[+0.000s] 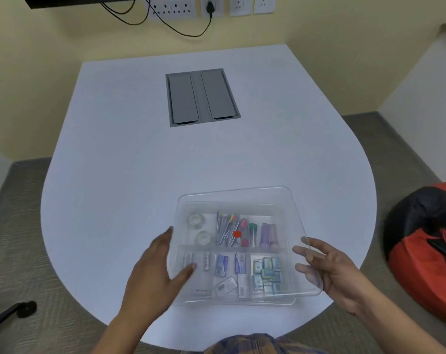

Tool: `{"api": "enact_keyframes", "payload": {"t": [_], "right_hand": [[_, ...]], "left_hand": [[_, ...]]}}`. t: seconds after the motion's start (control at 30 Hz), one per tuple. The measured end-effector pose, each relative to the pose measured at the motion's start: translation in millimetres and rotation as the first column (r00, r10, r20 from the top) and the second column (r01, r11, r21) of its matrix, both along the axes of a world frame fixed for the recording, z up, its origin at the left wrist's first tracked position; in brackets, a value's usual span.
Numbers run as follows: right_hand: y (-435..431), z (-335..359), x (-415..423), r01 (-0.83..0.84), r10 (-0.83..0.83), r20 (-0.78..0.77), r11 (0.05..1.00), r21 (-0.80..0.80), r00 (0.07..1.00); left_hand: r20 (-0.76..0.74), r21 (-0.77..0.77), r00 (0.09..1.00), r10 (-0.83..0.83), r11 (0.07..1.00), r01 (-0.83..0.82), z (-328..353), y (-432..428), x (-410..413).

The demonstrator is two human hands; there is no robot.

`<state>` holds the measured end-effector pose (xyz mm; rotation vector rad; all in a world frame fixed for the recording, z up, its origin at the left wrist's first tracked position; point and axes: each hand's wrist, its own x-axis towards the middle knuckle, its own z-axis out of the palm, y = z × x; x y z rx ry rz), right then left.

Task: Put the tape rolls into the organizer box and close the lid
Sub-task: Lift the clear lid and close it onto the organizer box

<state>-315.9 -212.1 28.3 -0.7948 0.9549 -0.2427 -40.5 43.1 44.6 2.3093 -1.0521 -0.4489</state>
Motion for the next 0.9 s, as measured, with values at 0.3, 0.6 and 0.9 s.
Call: {"api": "enact_keyframes", "payload": {"t": [0.3, 0.6, 0.9], "right_hand": [[22.4, -20.8, -2.9, -0.043, 0.042, -0.043, 0.999, -0.033, 0.998], [34.7, -21.6, 5.5, -0.016, -0.006, -0.184, 0.993, -0.120, 0.983], [39.7, -28.9, 12.1, -0.317, -0.049, -0.603, 0.815, -0.485, 0.796]], "left_hand": [[-0.398, 0.217, 0.856, 0.330, 0.940, -0.262, -27.9, -10.8, 21.9], [-0.433, 0.221, 0.840, 0.326, 0.942, -0.252, -46.1, -6.4, 37.2], [-0.232, 0.236, 0.941, 0.246, 0.953, -0.191, -61.1, -14.8, 36.0]]}}
